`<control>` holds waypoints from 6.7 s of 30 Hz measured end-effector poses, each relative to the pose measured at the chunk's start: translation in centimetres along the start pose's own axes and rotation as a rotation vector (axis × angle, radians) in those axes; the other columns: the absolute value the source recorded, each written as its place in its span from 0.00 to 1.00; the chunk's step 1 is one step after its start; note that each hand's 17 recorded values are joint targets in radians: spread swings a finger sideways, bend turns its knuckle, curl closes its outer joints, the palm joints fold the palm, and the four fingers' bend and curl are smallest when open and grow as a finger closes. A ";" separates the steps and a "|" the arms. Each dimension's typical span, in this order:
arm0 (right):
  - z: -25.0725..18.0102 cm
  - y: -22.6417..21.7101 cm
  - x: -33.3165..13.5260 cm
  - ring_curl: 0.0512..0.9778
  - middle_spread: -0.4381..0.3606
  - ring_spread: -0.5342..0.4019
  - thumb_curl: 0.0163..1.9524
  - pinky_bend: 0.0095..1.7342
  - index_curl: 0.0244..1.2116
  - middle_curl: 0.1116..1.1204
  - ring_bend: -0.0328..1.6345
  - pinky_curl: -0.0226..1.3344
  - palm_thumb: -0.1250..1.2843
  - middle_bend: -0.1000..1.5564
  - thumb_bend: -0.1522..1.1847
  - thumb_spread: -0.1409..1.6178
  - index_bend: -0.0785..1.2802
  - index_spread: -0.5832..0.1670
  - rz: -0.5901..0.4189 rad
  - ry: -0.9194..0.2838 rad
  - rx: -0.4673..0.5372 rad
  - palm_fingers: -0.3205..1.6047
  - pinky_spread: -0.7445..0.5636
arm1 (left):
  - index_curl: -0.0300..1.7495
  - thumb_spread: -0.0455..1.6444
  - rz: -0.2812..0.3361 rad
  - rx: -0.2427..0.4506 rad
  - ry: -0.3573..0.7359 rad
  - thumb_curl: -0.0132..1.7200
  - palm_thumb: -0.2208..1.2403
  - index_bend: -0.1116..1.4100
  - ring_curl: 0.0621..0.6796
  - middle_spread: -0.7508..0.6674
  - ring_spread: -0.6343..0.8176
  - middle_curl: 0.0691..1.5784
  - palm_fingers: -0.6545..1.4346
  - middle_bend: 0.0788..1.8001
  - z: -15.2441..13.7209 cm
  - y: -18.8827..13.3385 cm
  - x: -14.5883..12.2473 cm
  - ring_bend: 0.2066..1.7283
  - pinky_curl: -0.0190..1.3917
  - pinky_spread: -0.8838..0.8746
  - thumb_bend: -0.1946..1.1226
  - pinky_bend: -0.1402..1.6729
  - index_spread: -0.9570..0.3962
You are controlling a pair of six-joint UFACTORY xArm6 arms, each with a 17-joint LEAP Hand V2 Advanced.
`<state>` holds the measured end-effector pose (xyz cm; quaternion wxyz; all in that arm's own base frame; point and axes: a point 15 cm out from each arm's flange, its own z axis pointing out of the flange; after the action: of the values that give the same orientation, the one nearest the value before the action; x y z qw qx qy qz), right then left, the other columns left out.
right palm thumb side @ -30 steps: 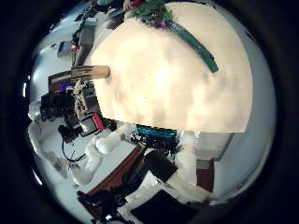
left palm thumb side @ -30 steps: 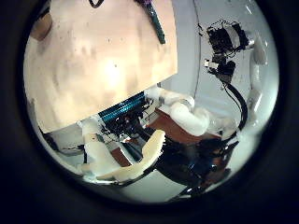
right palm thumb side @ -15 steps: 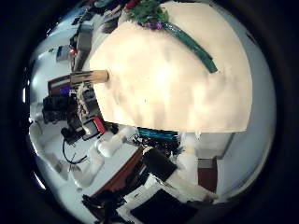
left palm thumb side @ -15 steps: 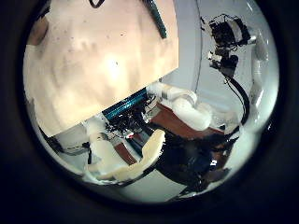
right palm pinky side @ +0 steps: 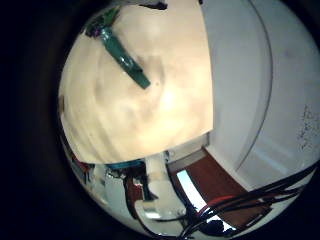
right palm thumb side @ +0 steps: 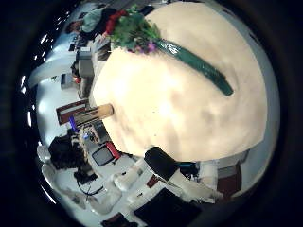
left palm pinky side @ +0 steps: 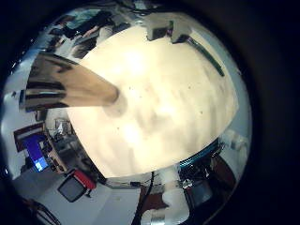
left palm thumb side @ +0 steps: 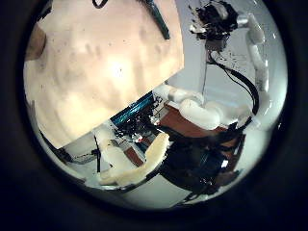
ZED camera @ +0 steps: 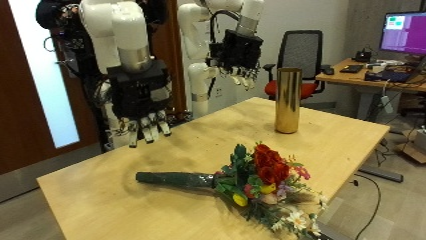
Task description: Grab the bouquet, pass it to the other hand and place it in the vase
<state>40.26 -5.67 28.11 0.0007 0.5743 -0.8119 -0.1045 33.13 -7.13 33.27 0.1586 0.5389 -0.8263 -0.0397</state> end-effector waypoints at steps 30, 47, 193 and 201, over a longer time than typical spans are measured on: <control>10.2 -5.6 4.4 0.20 0.80 0.71 0.17 0.32 0.19 0.24 0.47 0.22 0.44 0.31 0.10 0.66 0.17 0.72 0.136 -0.013 0.063 0.28 0.76 | 0.17 0.53 0.011 -0.034 0.011 0.19 0.36 0.18 0.26 0.91 0.85 0.12 0.30 0.06 0.1 -2.3 -1.0 0.10 0.23 0.79 0.12 0.19 0.95; 12.3 -7.3 3.4 0.18 0.75 0.66 0.17 0.31 0.20 0.25 0.51 0.19 0.45 0.35 0.09 0.66 0.18 0.70 0.114 -0.004 0.022 0.32 0.72 | 0.17 0.54 0.001 -0.051 -0.008 0.19 0.37 0.18 0.26 0.91 0.85 0.12 0.29 0.06 0.0 -2.5 -1.1 0.10 0.23 0.79 0.12 0.19 0.95; -7.0 11.0 -20.8 0.65 0.40 0.37 0.49 0.63 0.83 0.61 0.88 0.78 0.94 0.90 0.10 0.19 0.83 0.42 -0.997 -0.905 0.125 0.75 0.37 | 0.18 0.49 0.080 0.336 0.736 0.20 0.25 0.18 0.28 0.91 0.84 0.16 0.31 0.07 -12.8 -2.4 5.1 0.11 0.22 0.79 0.12 0.18 0.96; -6.9 11.5 -22.3 0.66 0.40 0.36 0.49 0.62 0.83 0.61 0.88 0.79 0.94 0.90 0.10 0.18 0.83 0.42 -1.015 -0.886 0.133 0.75 0.37 | 0.18 0.49 0.112 0.351 0.841 0.20 0.27 0.18 0.28 0.89 0.84 0.17 0.33 0.09 -13.4 -3.0 7.3 0.12 0.22 0.79 0.12 0.18 0.97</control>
<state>37.98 17.66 39.46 -0.4164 0.7863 -0.3699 -0.2673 37.21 -13.54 46.85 0.3886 0.4813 -0.7122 0.3319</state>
